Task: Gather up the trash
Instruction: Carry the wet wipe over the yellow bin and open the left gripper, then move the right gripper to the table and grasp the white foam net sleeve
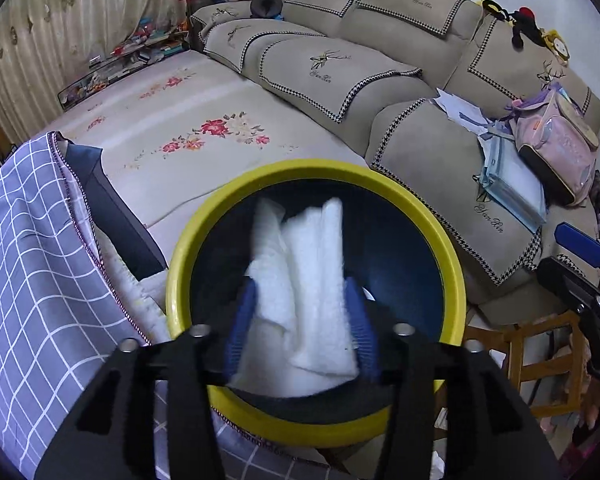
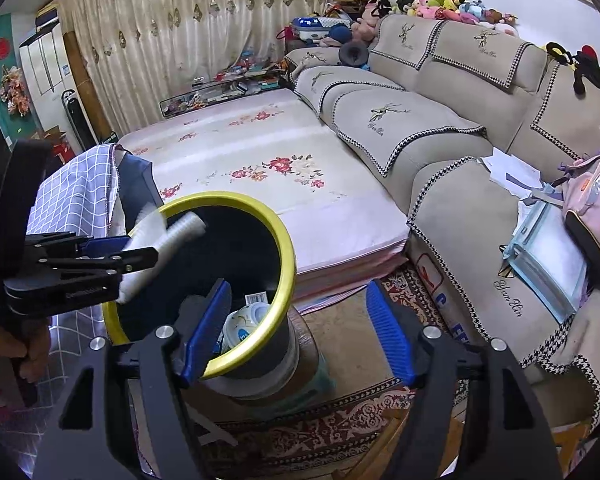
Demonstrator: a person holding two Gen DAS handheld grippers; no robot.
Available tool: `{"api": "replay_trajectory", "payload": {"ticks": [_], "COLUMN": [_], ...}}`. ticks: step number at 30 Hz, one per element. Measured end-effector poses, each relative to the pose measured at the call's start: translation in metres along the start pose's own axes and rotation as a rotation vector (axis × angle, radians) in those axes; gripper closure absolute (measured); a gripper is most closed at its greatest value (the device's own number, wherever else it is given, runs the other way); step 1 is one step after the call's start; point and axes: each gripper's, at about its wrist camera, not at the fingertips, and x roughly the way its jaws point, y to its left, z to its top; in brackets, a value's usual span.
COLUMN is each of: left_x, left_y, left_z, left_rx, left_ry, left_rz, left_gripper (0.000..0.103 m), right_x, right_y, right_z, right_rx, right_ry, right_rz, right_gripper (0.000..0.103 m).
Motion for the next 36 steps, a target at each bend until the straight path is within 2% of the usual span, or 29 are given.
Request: {"api": "replay_trajectory", "payload": {"ticks": [3, 8, 13, 18, 22, 25, 28, 32, 36], "left_x": [-0.002, -0.039, -0.096, -0.166, -0.224, -0.256, -0.292, -0.326, -0.349], "left_y": [0.003, 0.015, 0.033, 0.065, 0.096, 0.118, 0.144, 0.169, 0.187], "left_z": [-0.003, -0.016, -0.048, -0.098, -0.151, -0.188, -0.236, -0.288, -0.326], "left_rx": [-0.012, -0.022, -0.043, -0.121, -0.221, -0.294, -0.401, -0.507, -0.578], "left_ry": [-0.007, -0.065, -0.134, -0.215, -0.291, -0.319, -0.346, -0.368, -0.387], "left_rz": [-0.007, 0.012, 0.052, 0.106, 0.199, 0.262, 0.360, 0.457, 0.518], "left_gripper": [0.044, 0.041, 0.035, 0.022, 0.018, 0.013, 0.012, 0.009, 0.008], "right_x": [0.001, -0.001, 0.001, 0.004, 0.004, 0.001, -0.007, -0.019, -0.024], "right_y": [0.002, 0.002, 0.010, 0.039, 0.087, 0.126, 0.176, 0.252, 0.322], "right_z": [-0.001, -0.002, -0.005, -0.006, -0.001, 0.002, 0.006, 0.007, 0.000], "right_rx": [-0.009, -0.003, -0.019, -0.073, -0.161, -0.227, -0.303, -0.403, -0.497], "right_ry": [0.003, -0.001, 0.009, 0.020, 0.016, 0.006, -0.011, -0.032, -0.017], "right_rz": [0.002, 0.007, 0.026, 0.080, 0.164, 0.234, 0.327, 0.457, 0.568], "right_gripper": [0.036, 0.035, 0.035, 0.035, 0.035, 0.035, 0.035, 0.033, 0.032]}}
